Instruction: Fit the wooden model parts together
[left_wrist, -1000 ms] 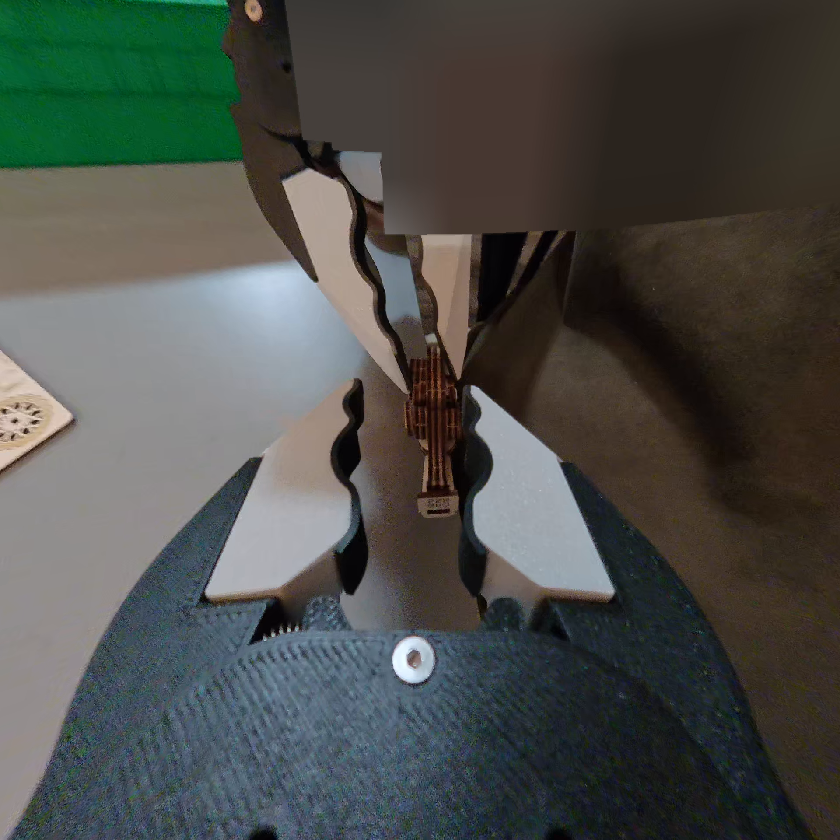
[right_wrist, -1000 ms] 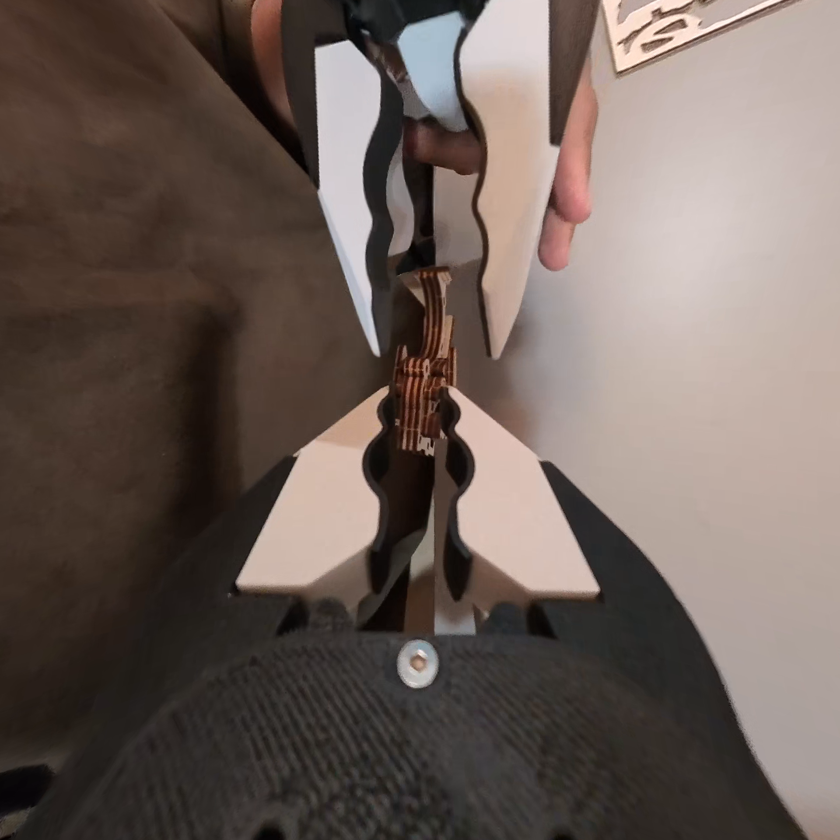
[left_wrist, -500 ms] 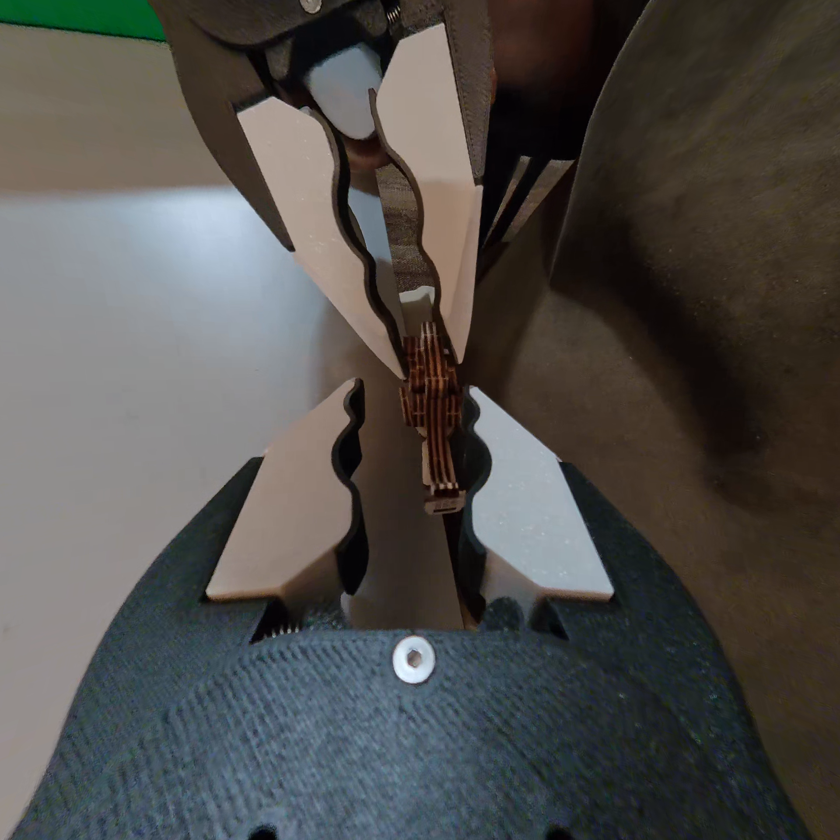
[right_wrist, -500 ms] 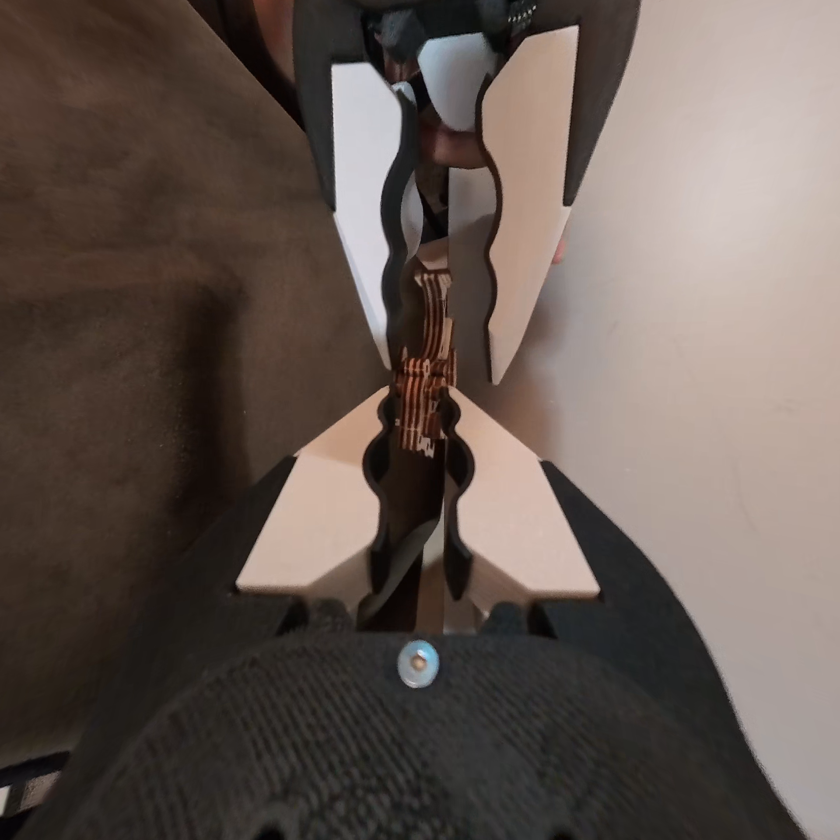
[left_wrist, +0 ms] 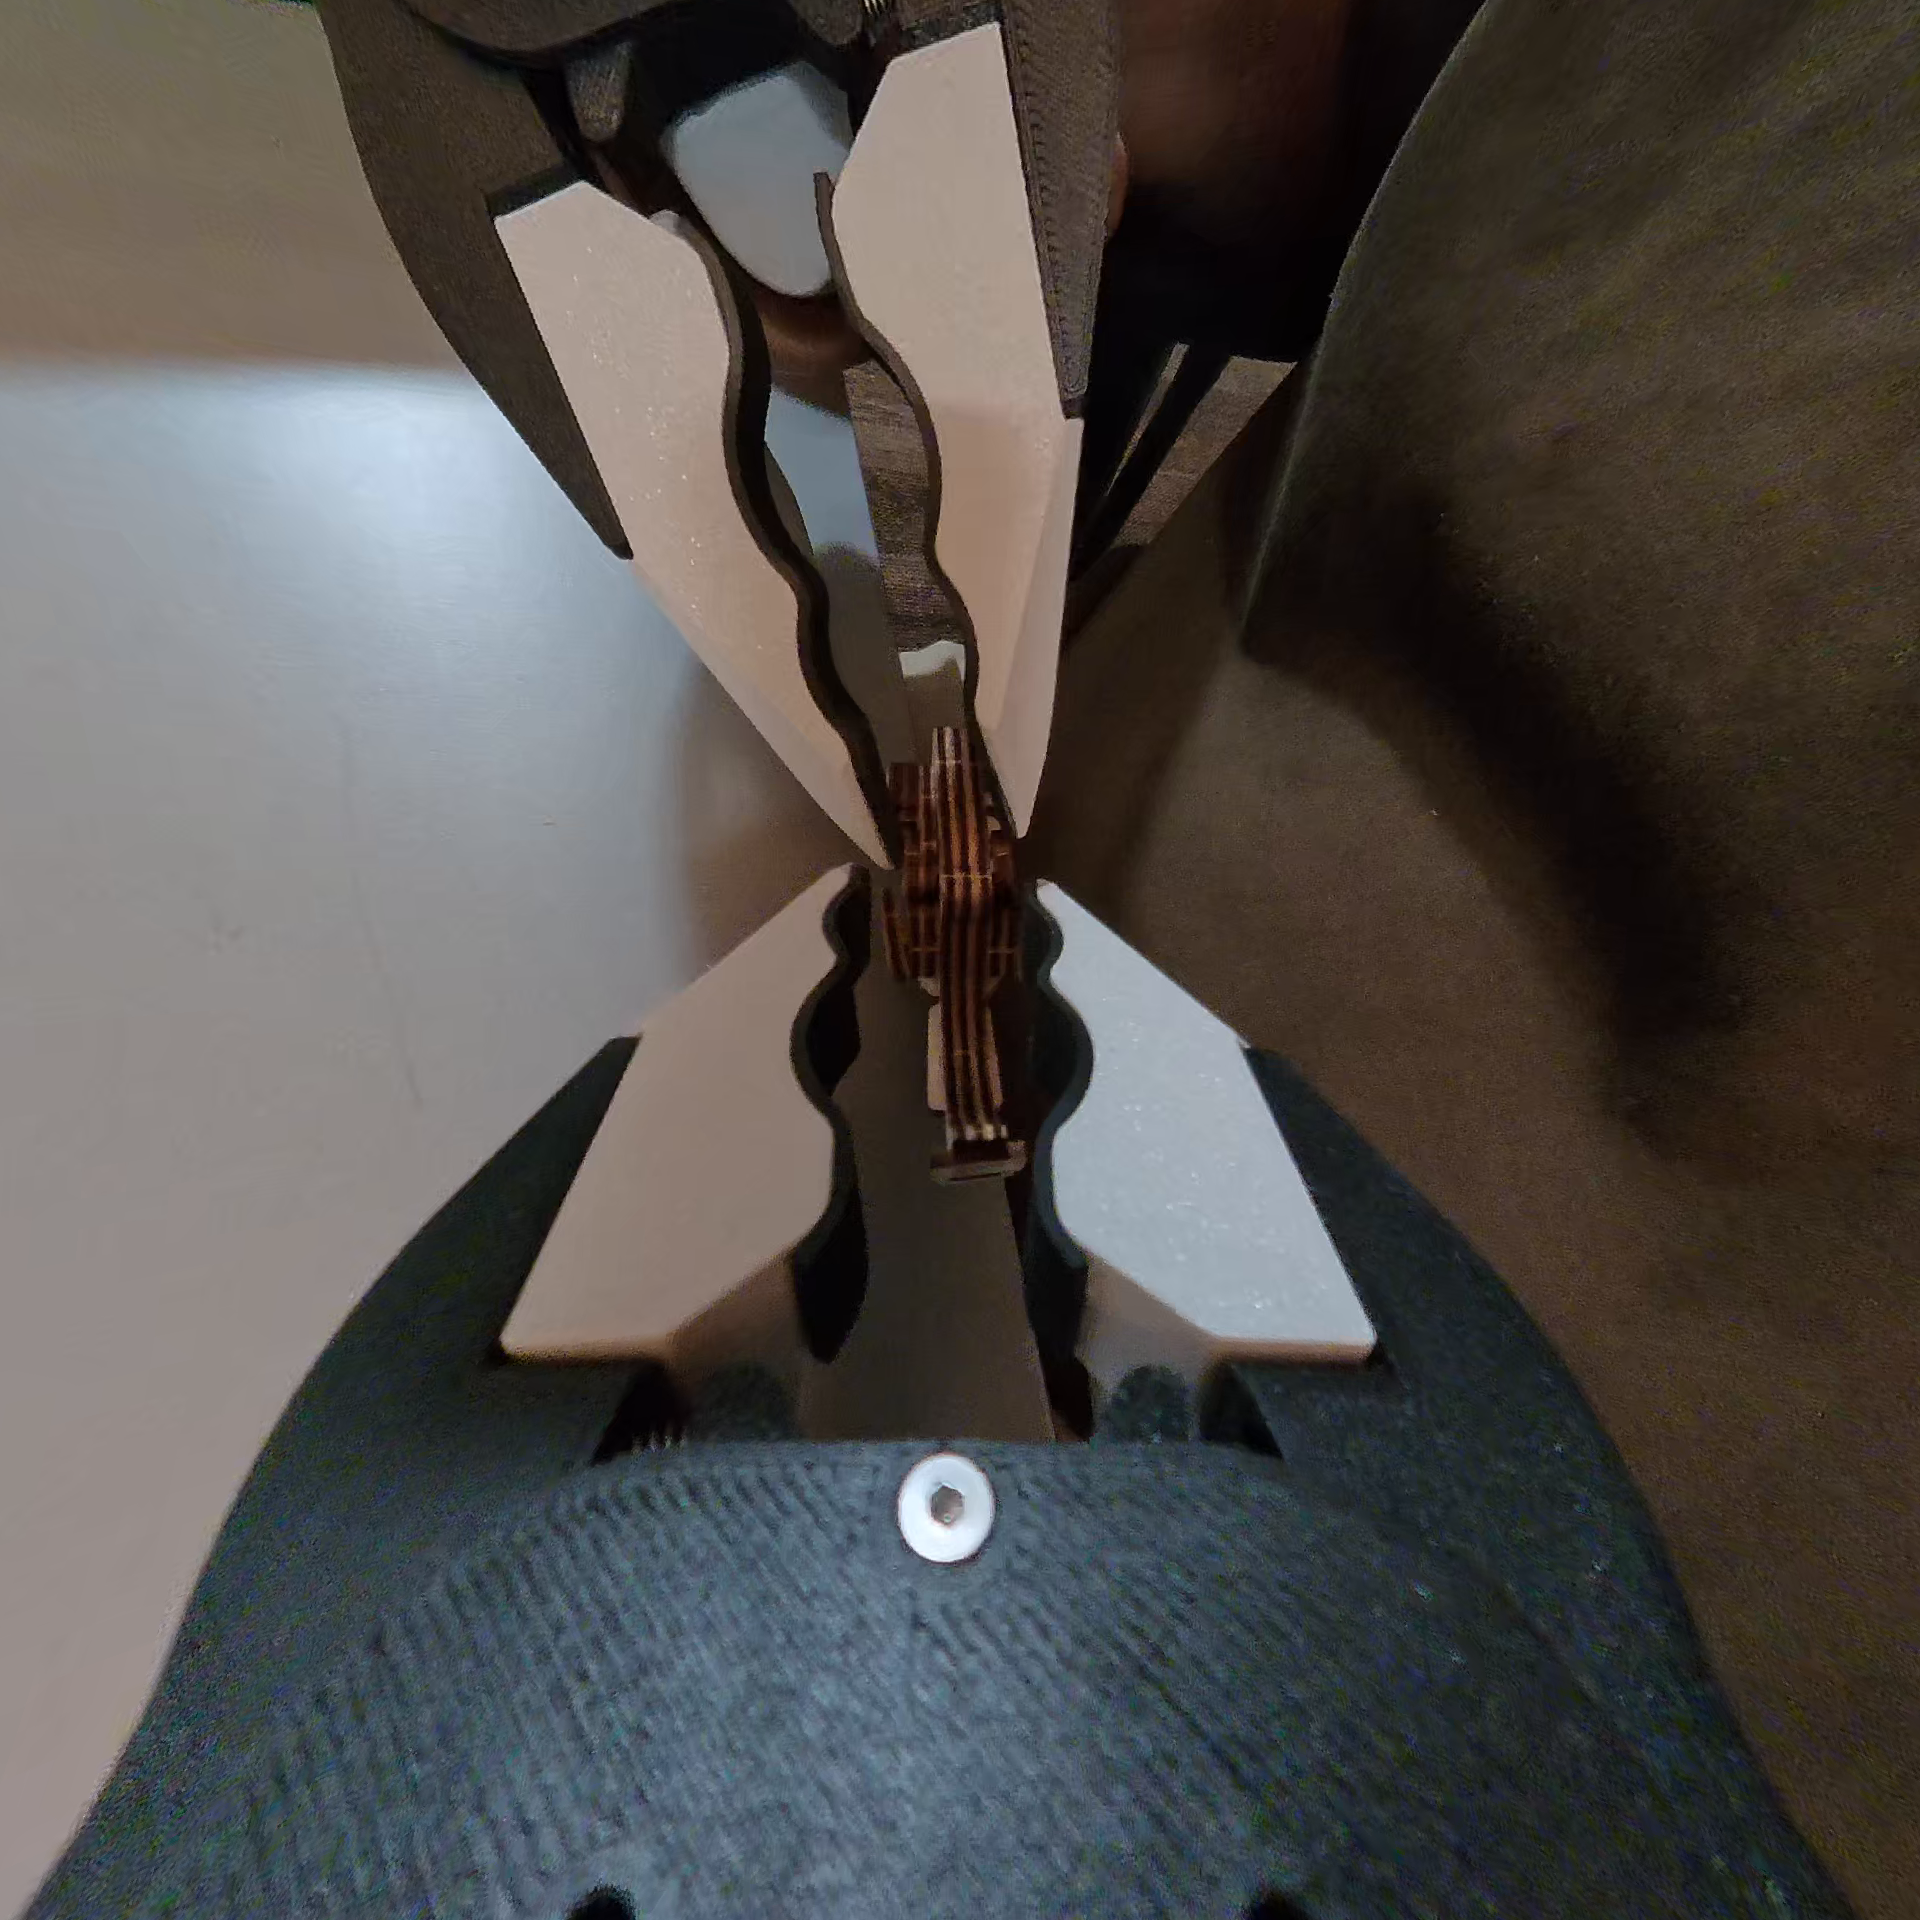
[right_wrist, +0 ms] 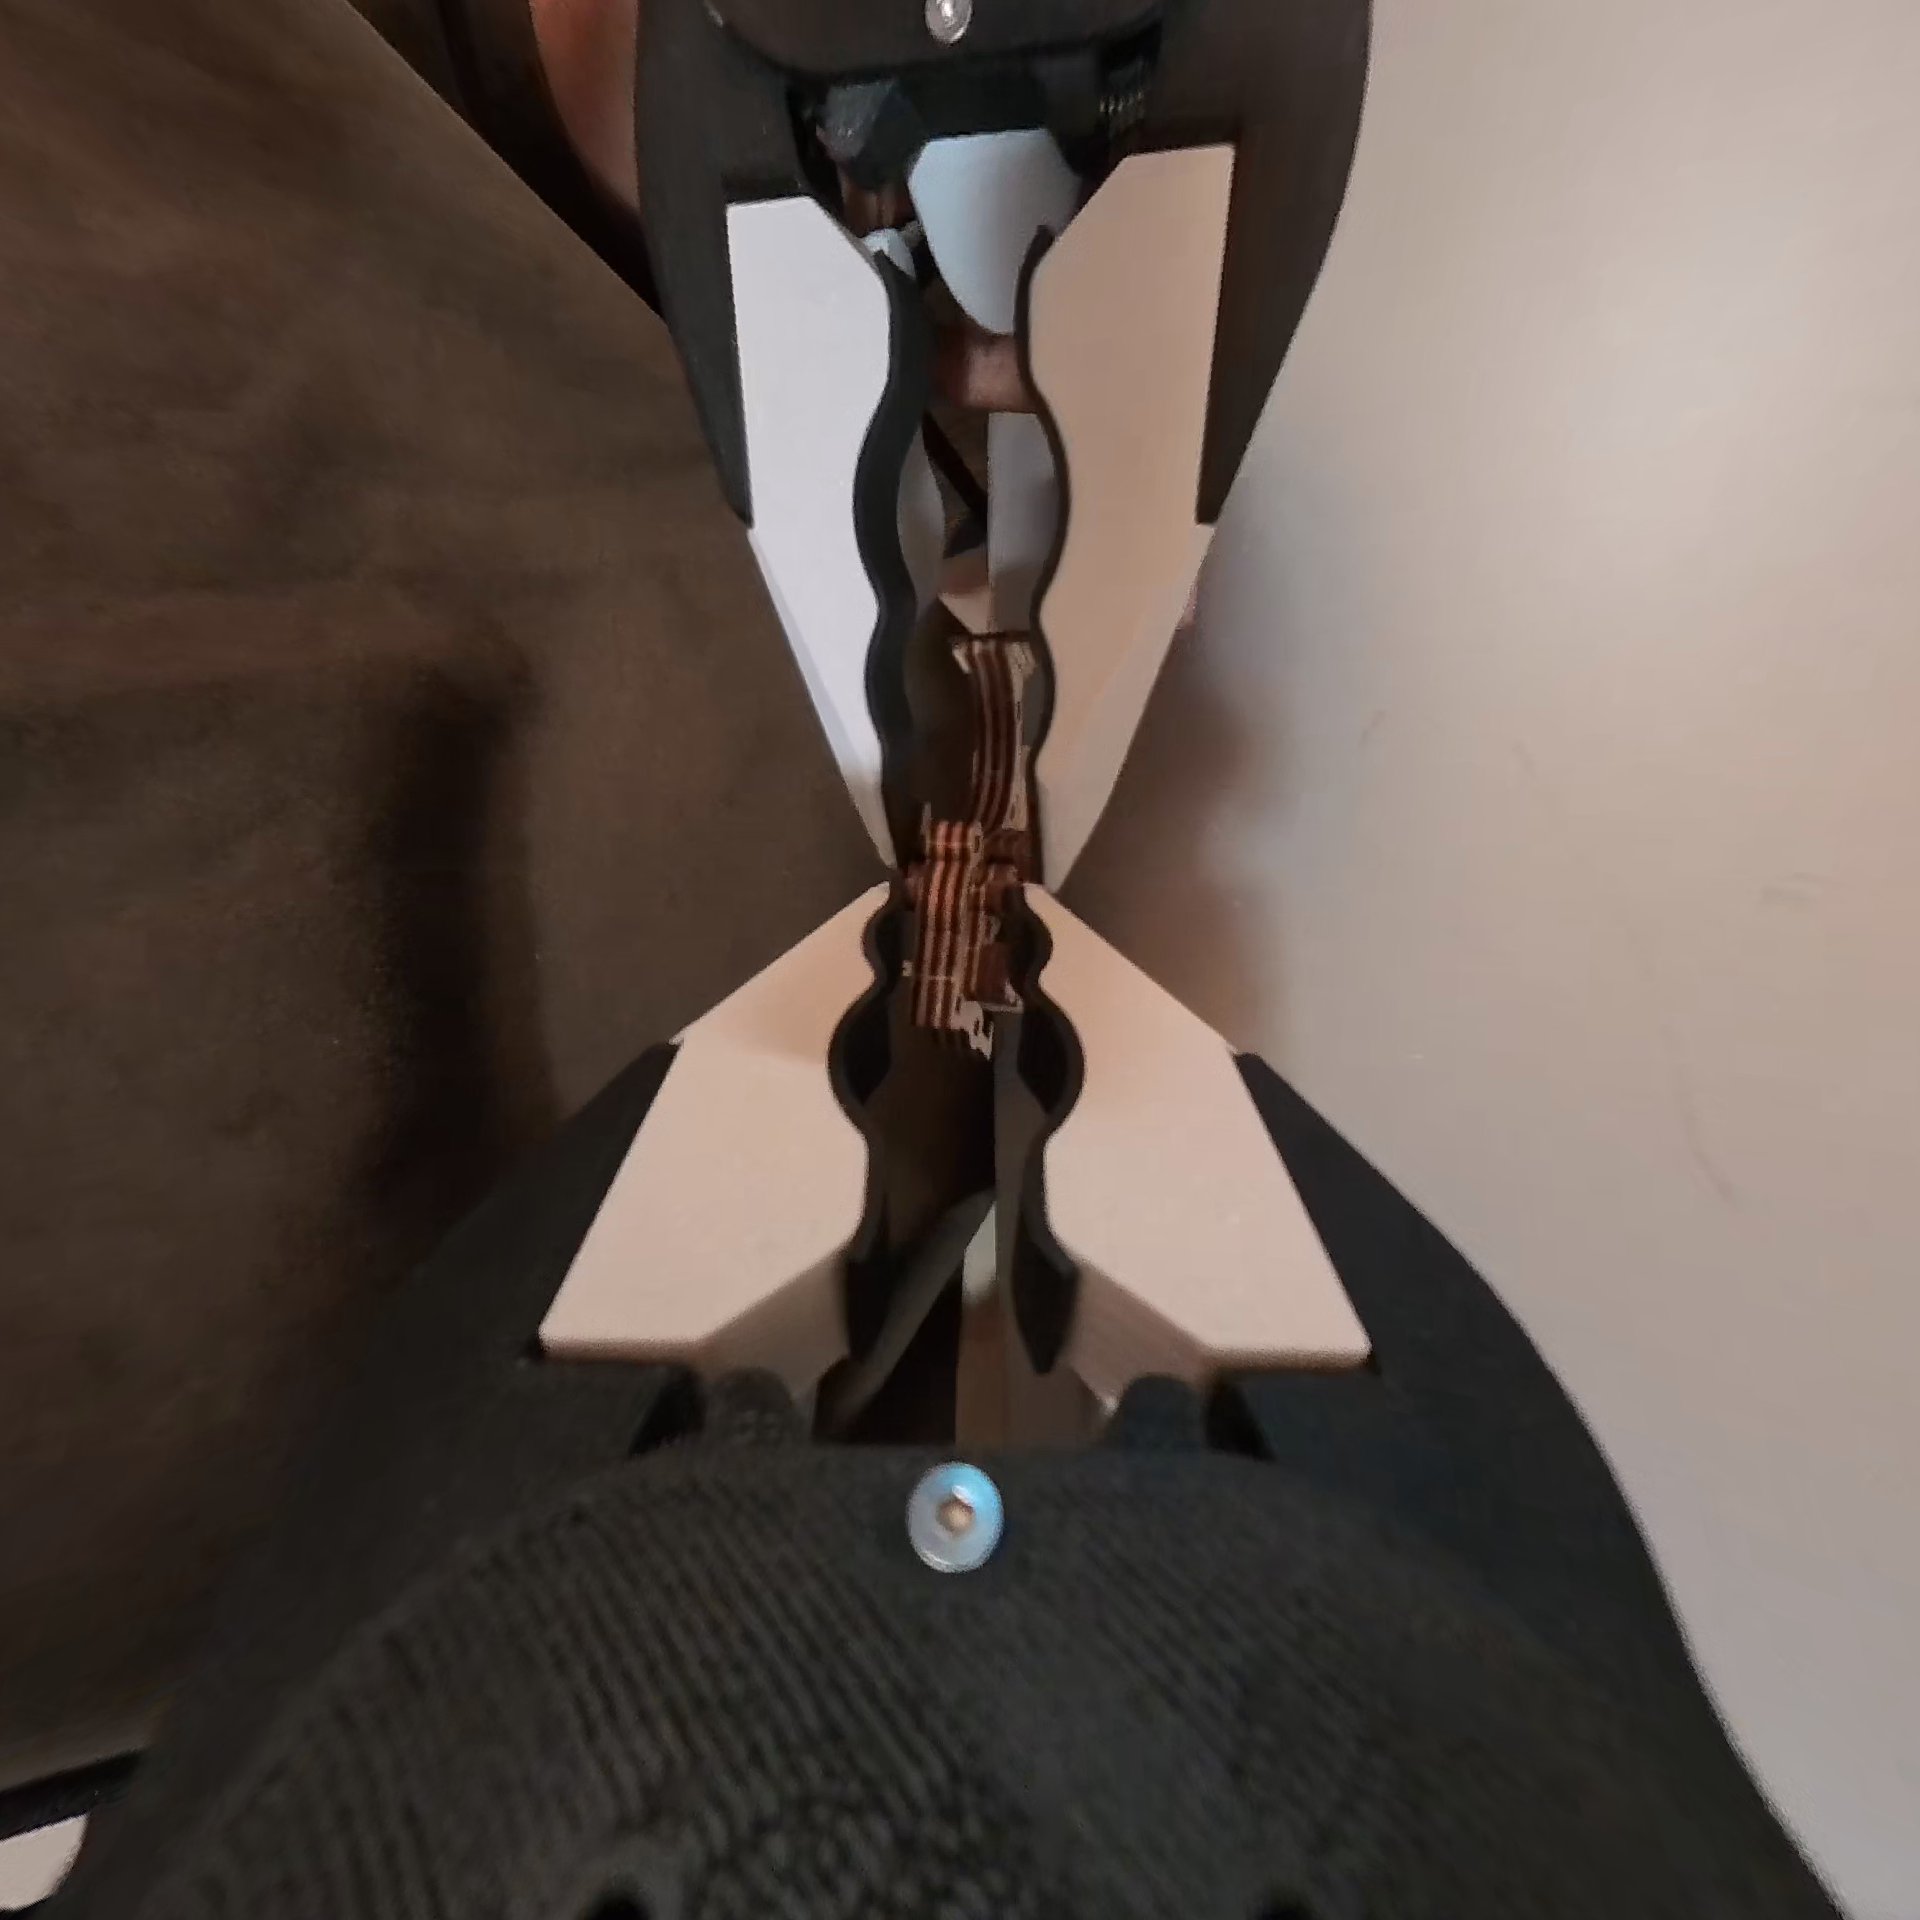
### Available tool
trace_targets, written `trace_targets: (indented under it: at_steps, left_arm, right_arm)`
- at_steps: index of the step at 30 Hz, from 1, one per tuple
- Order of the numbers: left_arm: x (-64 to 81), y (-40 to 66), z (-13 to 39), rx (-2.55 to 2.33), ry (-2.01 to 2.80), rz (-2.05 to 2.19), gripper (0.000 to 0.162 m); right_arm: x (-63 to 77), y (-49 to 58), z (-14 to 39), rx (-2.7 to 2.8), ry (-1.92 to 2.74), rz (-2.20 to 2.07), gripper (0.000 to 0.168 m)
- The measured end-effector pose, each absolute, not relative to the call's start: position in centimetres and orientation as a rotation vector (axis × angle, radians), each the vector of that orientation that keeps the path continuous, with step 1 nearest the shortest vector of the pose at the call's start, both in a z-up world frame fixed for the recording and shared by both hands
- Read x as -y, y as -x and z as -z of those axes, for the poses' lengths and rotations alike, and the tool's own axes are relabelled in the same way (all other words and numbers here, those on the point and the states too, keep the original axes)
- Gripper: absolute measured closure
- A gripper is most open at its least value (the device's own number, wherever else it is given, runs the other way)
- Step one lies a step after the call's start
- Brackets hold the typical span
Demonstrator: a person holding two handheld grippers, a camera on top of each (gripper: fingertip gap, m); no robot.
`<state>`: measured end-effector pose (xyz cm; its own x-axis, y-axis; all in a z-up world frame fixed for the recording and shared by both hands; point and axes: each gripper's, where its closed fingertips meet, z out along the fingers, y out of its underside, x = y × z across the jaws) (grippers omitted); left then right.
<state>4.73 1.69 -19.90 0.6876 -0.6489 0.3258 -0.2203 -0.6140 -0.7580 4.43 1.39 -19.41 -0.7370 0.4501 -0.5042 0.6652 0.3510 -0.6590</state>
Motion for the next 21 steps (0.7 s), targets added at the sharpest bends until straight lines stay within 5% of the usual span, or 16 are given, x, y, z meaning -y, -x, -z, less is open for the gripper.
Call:
trace_targets:
  at_steps: [1,21]
  left_arm:
    - [-1.7,-4.7,20.0,-0.662,2.185,0.778,0.137]
    - [-2.0,-4.3,21.0,-0.603,2.138,0.874,0.139]
  right_arm:
    - [-1.5,-4.4,19.5,-2.379,-1.008,1.329,0.150]
    - [-1.7,-3.9,20.4,-2.321,-1.050,1.336,0.151]
